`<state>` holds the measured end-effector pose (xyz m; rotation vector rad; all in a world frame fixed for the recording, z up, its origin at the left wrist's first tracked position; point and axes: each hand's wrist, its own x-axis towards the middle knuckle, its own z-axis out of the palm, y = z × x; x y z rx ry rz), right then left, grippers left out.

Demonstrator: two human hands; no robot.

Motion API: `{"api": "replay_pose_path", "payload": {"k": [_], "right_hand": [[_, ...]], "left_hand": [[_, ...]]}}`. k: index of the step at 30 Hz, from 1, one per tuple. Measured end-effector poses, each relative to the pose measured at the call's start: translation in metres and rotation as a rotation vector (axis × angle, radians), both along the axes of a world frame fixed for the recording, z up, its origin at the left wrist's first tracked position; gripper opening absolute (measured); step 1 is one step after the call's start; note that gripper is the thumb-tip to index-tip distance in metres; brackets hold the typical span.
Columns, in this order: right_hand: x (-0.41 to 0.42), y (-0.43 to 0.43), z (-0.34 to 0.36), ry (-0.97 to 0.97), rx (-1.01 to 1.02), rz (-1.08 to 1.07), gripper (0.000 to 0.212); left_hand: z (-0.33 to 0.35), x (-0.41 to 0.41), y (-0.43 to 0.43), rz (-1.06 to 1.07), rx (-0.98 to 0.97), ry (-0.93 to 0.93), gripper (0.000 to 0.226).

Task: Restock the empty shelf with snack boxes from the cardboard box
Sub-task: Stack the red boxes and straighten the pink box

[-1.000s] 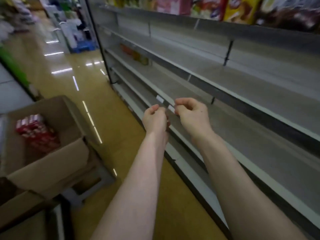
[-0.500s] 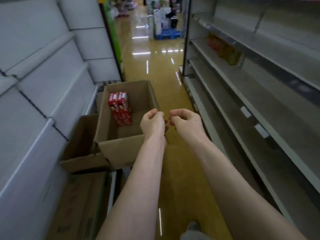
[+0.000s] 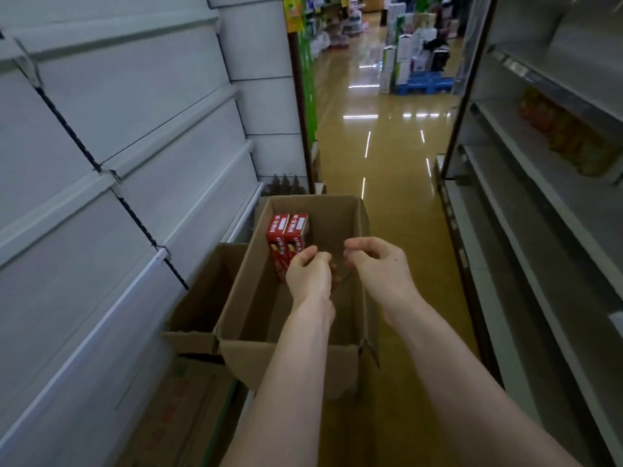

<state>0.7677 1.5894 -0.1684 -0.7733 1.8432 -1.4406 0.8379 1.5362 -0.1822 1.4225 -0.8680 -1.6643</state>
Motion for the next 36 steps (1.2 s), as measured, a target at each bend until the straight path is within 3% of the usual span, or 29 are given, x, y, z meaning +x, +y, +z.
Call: {"api": "replay_pose_path", "payload": {"k": [13, 18, 22, 27, 36], "right_hand": [[-0.023, -0.137, -0.053, -0.086, 0.135, 0.092, 0.014], [-0.036, -0.202, -0.086, -0.077, 0.256, 0.042, 0.014], [-0.046, -0.262, -0.114, -0.086, 0.321, 0.023, 0.019], [-0.055, -0.328, -0.150, -0.065, 0.402, 0.014, 0.031], [-0.070, -0.417, -0.213, 0.101, 0.620, 0.216, 0.053]], "left_hand": [[-0.051, -0.006, -0.133, 0.138, 0.129, -0.066, 0.031], [-0.088, -0.012, -0.208, 0.056, 0.206, -0.097, 0.041], [-0.117, -0.026, -0.272, -0.046, 0.162, -0.198, 0.047], [-0.166, -0.047, -0.343, -0.276, -0.038, -0.465, 0.046], [-0.225, -0.062, -0.414, -0.633, -0.403, -1.070, 0.056]]}}
